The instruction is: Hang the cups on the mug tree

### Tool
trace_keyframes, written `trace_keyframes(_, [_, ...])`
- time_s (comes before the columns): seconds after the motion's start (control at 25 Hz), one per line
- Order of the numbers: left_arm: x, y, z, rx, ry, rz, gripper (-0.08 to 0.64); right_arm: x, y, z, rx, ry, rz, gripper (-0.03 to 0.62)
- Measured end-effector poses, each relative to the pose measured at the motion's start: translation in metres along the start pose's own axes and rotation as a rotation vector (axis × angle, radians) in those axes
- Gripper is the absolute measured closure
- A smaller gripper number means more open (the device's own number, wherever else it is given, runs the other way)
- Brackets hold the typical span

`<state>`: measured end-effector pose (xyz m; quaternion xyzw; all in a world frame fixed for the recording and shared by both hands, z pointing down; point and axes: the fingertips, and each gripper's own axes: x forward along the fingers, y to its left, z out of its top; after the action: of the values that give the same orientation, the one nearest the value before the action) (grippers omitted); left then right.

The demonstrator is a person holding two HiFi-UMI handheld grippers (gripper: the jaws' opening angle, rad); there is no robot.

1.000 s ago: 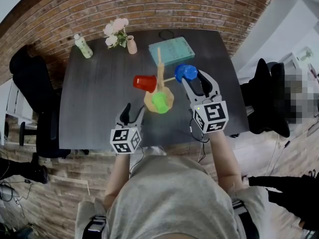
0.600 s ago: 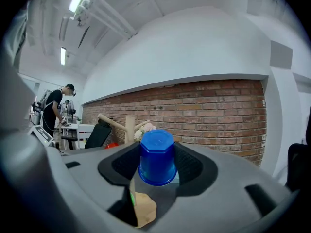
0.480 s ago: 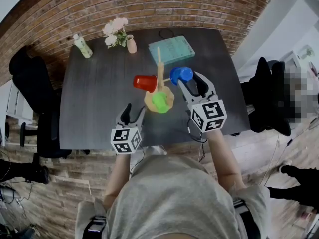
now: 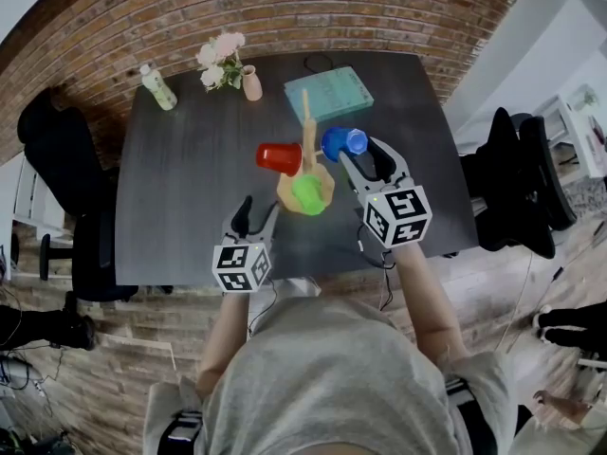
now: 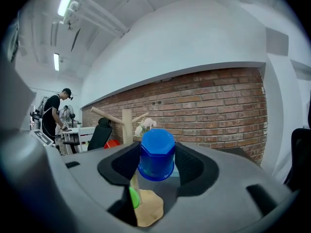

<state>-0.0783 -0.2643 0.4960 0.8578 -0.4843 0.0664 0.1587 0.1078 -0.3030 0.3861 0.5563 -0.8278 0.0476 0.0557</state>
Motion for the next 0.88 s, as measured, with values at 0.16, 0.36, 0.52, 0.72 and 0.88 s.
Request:
trace_keyframes(0.16, [0.000, 0.000, -0.002, -0.004, 0.005, -0.001, 0.302, 0.005, -0.003, -0.007, 0.020, 0.021, -0.009, 0.368])
trace_keyframes(0.36, [-0.002, 0.002, -0.005, -0.008, 0.009, 0.001, 0.302, 0.008, -0.004, -0.012, 0.036, 0.035, -0.014, 0.365])
trace_keyframes(0.52, [-0.004, 0.003, -0.006, -0.008, 0.009, 0.004, 0.302, 0.010, -0.002, -0.016, 0.041, 0.047, -0.012, 0.365])
trace_keyframes(0.72, [-0.008, 0.000, -0.005, -0.009, 0.004, 0.004, 0.302, 0.004, -0.001, -0.016, 0.041, 0.042, -0.023, 0.364])
trace_keyframes(0.88, [-0.014, -0.005, -0.006, -0.007, 0.001, 0.007, 0.302, -0.006, 0.002, -0.017, 0.039, 0.035, -0.021, 0.364])
